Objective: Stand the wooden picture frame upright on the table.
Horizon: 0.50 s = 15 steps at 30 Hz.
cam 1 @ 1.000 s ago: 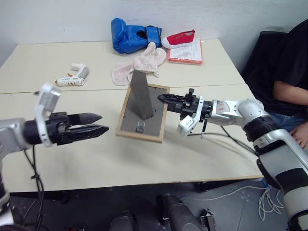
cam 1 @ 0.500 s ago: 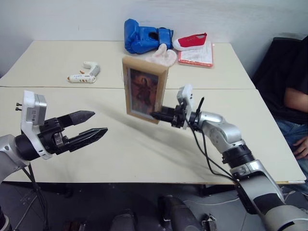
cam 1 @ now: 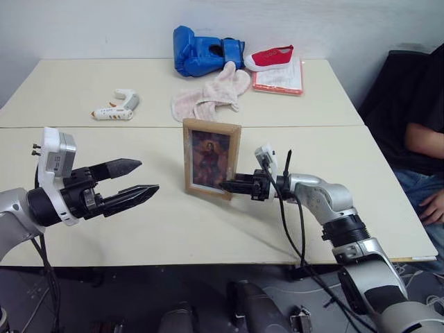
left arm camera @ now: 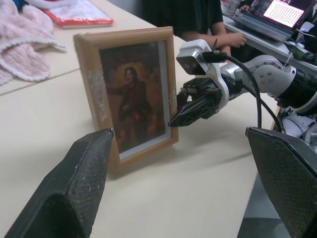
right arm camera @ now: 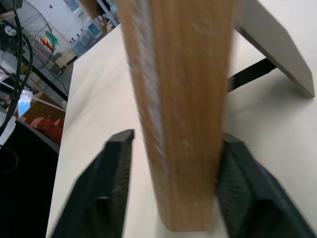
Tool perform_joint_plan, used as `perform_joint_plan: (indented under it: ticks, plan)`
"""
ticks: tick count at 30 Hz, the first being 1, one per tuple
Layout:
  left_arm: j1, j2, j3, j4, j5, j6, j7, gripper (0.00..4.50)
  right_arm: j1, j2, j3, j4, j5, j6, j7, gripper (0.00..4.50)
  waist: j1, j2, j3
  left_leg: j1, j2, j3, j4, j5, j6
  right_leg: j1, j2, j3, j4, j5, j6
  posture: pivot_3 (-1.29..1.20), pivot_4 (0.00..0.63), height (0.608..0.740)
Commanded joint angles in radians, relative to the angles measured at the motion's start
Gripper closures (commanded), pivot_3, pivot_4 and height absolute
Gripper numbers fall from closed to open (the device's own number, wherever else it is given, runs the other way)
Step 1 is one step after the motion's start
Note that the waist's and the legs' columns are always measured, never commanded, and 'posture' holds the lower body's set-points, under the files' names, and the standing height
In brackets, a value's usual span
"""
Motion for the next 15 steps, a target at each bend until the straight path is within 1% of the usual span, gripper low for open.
perform_joint_plan:
  ticks: [1,3,4,6,9,10,11,12,13,15]
  plan:
    - [-0.020,0.017,-0.017,0.009,-0.012,-0.041,-0.013,0.00,0.025,-0.030,-0.006,-0.079,-0.054,-0.070,0.034,0.89,0.001,0.000,0.000,0.000,0.000,0.000,0.000,0.000,0.000,0.000,0.000,0.000,0.000,0.000,0.000,0.00,0.150,0.740]
    - [-0.026,0.020,-0.031,0.013,-0.008,-0.056,-0.021,0.00,0.042,-0.047,-0.008,-0.107,-0.085,-0.101,0.042,0.23,0.001,0.000,0.000,0.000,0.000,0.000,0.000,0.000,0.000,0.000,0.000,0.000,0.000,0.000,0.000,0.00,0.150,0.740]
    - [-0.029,0.022,-0.037,0.017,-0.009,-0.062,-0.022,0.00,0.048,-0.060,-0.010,-0.124,-0.093,-0.098,0.047,0.05,0.001,0.000,0.000,0.000,0.000,0.000,0.000,0.000,0.000,0.000,0.000,0.000,0.000,0.000,0.000,0.00,0.150,0.740]
    - [-0.038,0.023,-0.049,0.025,-0.008,-0.074,-0.024,0.00,0.070,-0.113,-0.002,-0.185,-0.112,-0.108,0.090,0.05,0.001,0.000,0.000,0.000,0.000,0.000,0.000,0.000,0.000,0.000,0.000,0.000,0.000,0.000,0.000,0.00,0.150,0.740]
    - [-0.054,0.023,-0.064,0.037,0.000,-0.094,-0.033,0.00,0.104,-0.237,-0.016,-0.295,-0.138,-0.119,0.158,0.05,0.005,0.001,0.000,0.000,0.000,0.000,0.000,0.000,0.000,0.000,0.000,0.000,0.000,0.000,0.000,0.00,0.150,0.740]
    - [-0.055,0.025,-0.067,0.039,0.001,-0.098,-0.035,0.00,0.112,-0.263,-0.025,-0.316,-0.135,-0.116,0.172,0.05,0.006,0.001,0.000,0.000,0.000,0.000,-0.001,0.000,0.000,0.000,0.000,0.000,-0.001,0.000,0.000,0.00,0.150,0.740]
    - [-0.056,0.030,-0.070,0.042,0.008,-0.105,-0.040,0.00,0.119,-0.311,-0.047,-0.341,-0.126,-0.110,0.198,0.05,0.005,0.000,0.000,0.000,-0.001,0.000,-0.001,0.000,0.001,0.000,0.000,0.000,-0.001,0.000,0.000,0.00,0.150,0.740]
    - [-0.062,0.040,-0.074,0.051,0.017,-0.112,-0.051,0.00,0.127,-0.393,-0.098,-0.364,-0.103,-0.101,0.251,0.05,0.005,0.001,0.000,0.000,-0.001,0.001,-0.001,0.000,0.001,0.000,0.000,0.001,-0.001,0.000,0.000,0.00,0.150,0.740]
    - [-0.065,0.048,-0.075,0.058,0.025,-0.119,-0.060,0.00,0.133,-0.450,-0.133,-0.380,-0.086,-0.096,0.287,0.05,0.007,0.001,0.001,0.000,-0.001,0.001,-0.001,0.000,0.001,0.000,0.000,0.001,-0.001,0.000,0.000,0.00,0.150,0.740]
    - [-0.080,0.070,-0.075,0.080,0.040,-0.137,-0.085,0.00,0.134,-0.544,-0.233,-0.394,-0.003,-0.036,0.340,0.05,0.015,0.003,0.002,0.000,-0.001,0.001,-0.001,0.000,0.001,0.000,0.000,0.001,-0.001,0.000,0.000,0.00,0.150,0.740]
